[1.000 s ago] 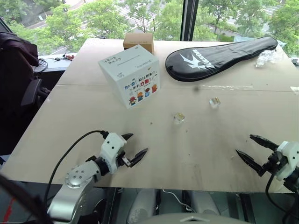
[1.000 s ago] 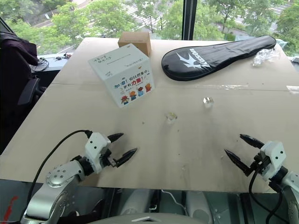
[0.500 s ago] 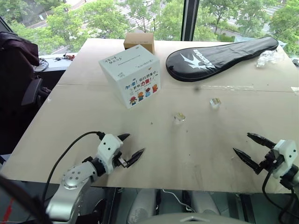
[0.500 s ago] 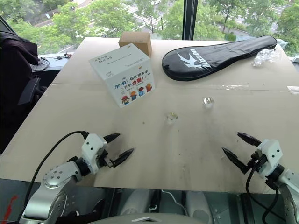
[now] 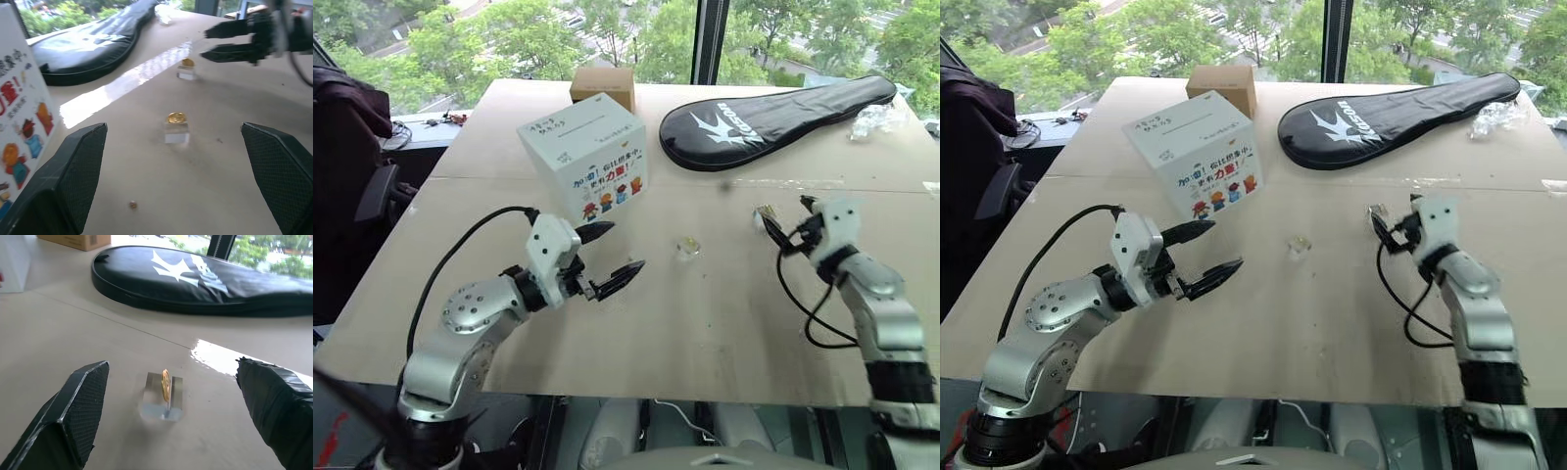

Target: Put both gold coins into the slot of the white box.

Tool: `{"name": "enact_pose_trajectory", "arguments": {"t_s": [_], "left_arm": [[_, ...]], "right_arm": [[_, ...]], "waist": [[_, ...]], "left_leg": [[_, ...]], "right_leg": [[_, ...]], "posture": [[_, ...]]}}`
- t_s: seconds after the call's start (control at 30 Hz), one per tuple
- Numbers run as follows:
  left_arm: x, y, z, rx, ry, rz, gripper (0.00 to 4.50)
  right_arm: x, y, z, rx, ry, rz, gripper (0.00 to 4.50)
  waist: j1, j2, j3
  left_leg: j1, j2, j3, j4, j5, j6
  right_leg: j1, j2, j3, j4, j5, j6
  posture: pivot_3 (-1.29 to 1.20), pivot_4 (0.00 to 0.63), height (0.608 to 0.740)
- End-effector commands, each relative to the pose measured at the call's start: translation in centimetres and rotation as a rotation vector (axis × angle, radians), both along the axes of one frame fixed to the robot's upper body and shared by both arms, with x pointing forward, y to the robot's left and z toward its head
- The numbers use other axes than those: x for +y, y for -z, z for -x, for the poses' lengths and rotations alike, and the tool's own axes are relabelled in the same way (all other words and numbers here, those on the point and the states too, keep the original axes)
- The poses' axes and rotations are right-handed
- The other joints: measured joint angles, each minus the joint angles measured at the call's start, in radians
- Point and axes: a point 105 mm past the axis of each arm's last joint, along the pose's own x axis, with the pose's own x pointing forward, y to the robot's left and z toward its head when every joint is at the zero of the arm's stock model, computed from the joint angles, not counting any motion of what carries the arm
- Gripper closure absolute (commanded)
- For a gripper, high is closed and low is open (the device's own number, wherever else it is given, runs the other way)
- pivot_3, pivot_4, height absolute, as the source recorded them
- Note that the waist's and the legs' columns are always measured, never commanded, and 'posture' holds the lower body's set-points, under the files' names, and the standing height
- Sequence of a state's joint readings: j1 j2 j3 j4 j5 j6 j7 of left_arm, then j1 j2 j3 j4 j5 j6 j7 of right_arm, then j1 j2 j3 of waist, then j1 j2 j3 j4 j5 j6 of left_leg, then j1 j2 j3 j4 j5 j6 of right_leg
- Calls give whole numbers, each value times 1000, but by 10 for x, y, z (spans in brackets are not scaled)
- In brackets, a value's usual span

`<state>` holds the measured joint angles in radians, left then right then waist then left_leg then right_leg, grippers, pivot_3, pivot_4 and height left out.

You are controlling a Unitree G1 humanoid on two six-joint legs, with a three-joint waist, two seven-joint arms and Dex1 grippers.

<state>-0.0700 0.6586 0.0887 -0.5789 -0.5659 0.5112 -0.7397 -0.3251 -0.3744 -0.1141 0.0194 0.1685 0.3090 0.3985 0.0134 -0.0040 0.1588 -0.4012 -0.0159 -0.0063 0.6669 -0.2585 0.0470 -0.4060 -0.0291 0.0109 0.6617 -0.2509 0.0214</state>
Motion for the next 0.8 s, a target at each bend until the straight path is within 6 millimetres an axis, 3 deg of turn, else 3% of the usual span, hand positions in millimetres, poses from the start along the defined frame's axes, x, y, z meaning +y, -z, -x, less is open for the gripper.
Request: {"name": "enact_pose_trajectory", "arguments": {"t_s": [0.03,0.17,0.37,0.4,0.63,0.7,0.8], "left_arm": [[-7,-10,12,-9,74,-43,25],[-5,-12,12,-12,59,-64,0],[-5,-10,12,-10,44,-67,0],[-5,-9,12,-10,41,-69,0],[-10,-8,12,-3,31,-33,0],[-13,-11,10,0,6,26,0],[-17,-27,-4,47,-78,280,0]], "right_arm": [[7,2,-12,30,0,-10,0],[12,6,-19,66,6,-40,1231],[13,0,-22,44,-12,-47,4227],[13,1,-22,46,-12,-42,4468],[12,-5,-21,30,-11,-75,4468],[16,-19,-19,-4,-39,-157,4468],[46,-60,1,-53,-253,-424,4468]], "waist": [[-1,0,0],[-2,0,0],[-5,0,0],[-6,0,0],[-16,0,0],[-18,0,0],[-20,0,1]], "left_leg": [[-1,0,1,0,0,0],[-2,0,1,0,-1,1],[0,0,1,0,-2,4],[0,0,1,0,-2,4],[0,0,1,0,-2,4],[0,0,1,0,-2,4],[-1,0,1,0,-3,5]], "right_leg": [[-1,0,0,0,0,0],[-2,0,1,0,0,0],[-1,0,1,2,0,0],[-1,0,1,2,0,0],[-1,0,1,2,0,1],[-1,0,1,2,0,1],[-1,0,1,2,0,1]], "posture": [[0,150,740],[0,150,740],[0,150,740],[0,150,740],[0,150,740],[0,150,740],[0,150,740]]}}
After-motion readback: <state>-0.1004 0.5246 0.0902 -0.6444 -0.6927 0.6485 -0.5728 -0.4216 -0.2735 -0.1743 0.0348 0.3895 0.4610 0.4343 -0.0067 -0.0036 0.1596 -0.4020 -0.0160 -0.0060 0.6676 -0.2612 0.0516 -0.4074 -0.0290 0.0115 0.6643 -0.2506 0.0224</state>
